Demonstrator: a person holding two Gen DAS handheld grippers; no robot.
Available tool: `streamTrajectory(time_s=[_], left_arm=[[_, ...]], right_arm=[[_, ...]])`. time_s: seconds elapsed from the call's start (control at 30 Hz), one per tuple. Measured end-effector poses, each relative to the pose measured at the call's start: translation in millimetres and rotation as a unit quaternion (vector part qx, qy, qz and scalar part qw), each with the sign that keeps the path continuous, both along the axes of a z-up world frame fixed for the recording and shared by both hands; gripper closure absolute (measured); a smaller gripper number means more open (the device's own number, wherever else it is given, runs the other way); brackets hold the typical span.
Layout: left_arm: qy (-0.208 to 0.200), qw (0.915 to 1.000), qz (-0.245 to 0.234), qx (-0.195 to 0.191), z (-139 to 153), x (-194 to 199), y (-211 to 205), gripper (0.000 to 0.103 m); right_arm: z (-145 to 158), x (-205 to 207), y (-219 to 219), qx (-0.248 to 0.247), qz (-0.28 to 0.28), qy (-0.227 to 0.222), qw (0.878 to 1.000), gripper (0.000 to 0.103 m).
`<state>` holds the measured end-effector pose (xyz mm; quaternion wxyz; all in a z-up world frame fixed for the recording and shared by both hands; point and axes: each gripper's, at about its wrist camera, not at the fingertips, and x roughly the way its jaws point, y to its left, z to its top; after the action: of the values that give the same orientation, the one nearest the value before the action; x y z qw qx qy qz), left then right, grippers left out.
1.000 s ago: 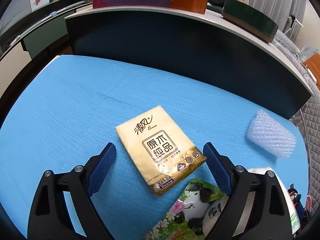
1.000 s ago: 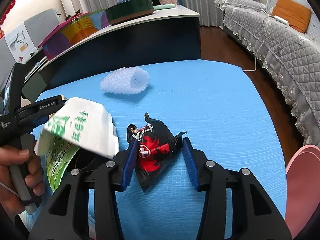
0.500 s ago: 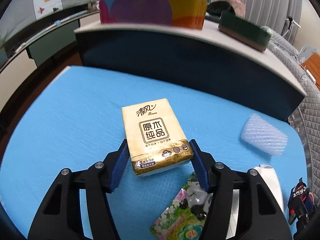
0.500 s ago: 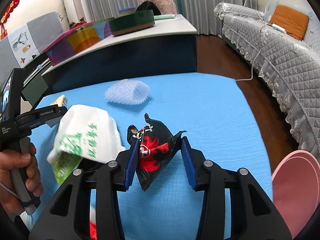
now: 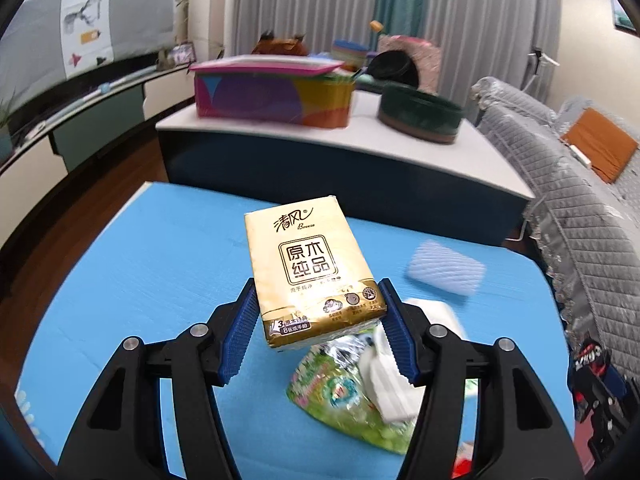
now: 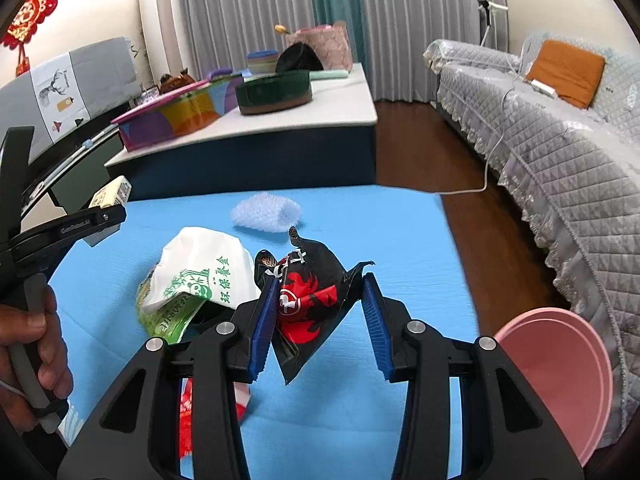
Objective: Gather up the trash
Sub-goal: 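Lift tissue pack with left tool while right tool carries wrapper over pink bucket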
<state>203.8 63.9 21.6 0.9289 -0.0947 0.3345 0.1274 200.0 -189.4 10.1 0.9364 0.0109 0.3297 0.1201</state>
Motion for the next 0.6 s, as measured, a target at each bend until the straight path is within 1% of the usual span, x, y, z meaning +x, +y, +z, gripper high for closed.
streamTrajectory(time_s=[0.1, 0.23, 0.37, 0.5, 0.6], left_arm=[[-0.010, 0.9998, -0.017, 0.005, 10, -14, -9, 0.045], [-0.019, 0.9990, -0.039, 0.006, 20, -33, -23, 0.045], [-0.030, 0.9971, -0.070, 0.011, 29, -53, -45, 0.045], [-0.038, 0.9935, -0.106, 0.016, 32, -72, -72, 0.045], [-0.039, 0.9907, -0.129, 0.016, 29, -81, -90, 0.045]], right_arm=[[14, -13, -10, -0.002, -0.004, -0.010, 1.000, 0.061], [41, -30, -24, -0.008, -0.012, -0.029, 0.999, 0.061], [66, -45, -46, -0.006, -0.027, -0.040, 0.999, 0.061], [86, -60, -65, -0.012, -0.035, -0.054, 0.998, 0.061], [92, -71, -78, -0.016, -0.043, -0.065, 0.997, 0.061]])
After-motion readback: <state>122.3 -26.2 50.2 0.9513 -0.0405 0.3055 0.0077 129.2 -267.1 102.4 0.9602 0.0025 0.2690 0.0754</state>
